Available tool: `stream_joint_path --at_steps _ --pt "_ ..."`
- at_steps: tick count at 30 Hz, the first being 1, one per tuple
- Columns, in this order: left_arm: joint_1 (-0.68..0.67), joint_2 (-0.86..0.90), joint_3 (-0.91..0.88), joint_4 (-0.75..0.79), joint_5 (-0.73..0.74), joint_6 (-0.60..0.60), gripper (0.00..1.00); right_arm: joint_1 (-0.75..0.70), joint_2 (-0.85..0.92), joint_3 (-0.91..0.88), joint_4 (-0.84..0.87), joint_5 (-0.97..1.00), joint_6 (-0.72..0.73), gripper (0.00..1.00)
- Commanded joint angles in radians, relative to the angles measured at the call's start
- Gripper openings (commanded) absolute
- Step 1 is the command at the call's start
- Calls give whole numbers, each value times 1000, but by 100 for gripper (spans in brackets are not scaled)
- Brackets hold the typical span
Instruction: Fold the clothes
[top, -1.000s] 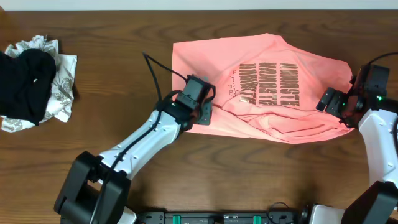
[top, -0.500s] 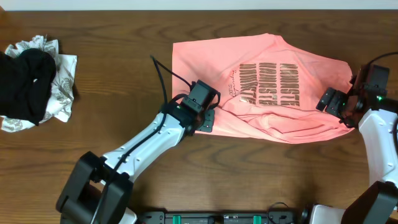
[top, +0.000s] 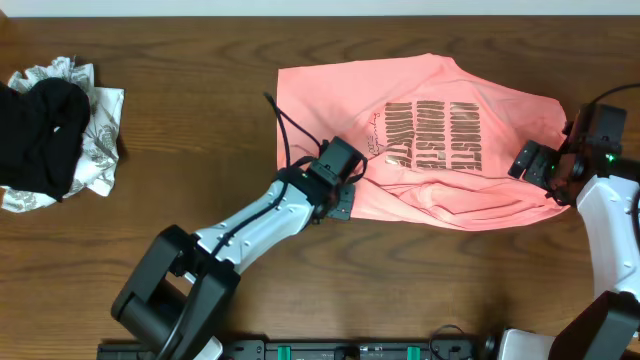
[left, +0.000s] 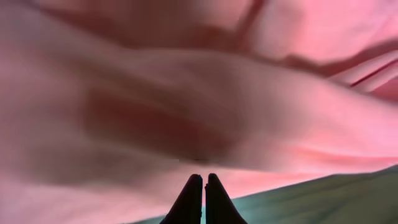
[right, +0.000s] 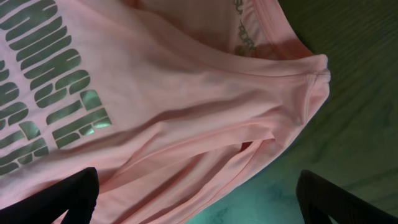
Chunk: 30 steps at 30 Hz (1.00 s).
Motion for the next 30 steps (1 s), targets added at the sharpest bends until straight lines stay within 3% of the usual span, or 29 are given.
stream_joint_path --at_steps 1,7,9,12,17,20,24,30 --pt "3 3 19 28 -10 14 6 0 7 -3 -3 -68 -3 95" --pt "3 3 19 52 -13 13 6 71 7 -3 1 -389 -217 66" --pt "3 3 19 60 -13 13 8 137 7 -3 -19 -402 -243 66" --pt "3 3 19 68 -13 13 24 230 7 -3 -51 -389 -259 67" --pt "3 3 19 82 -13 13 25 388 7 -3 -110 -248 -252 63" --pt "3 3 19 84 -40 13 25 455 7 -3 -148 -179 -201 62" --pt "3 3 19 77 -85 13 26 498 7 -3 -232 -46 -10 62" --pt "3 3 19 77 -85 13 44 517 7 -26 -257 -101 227 61"
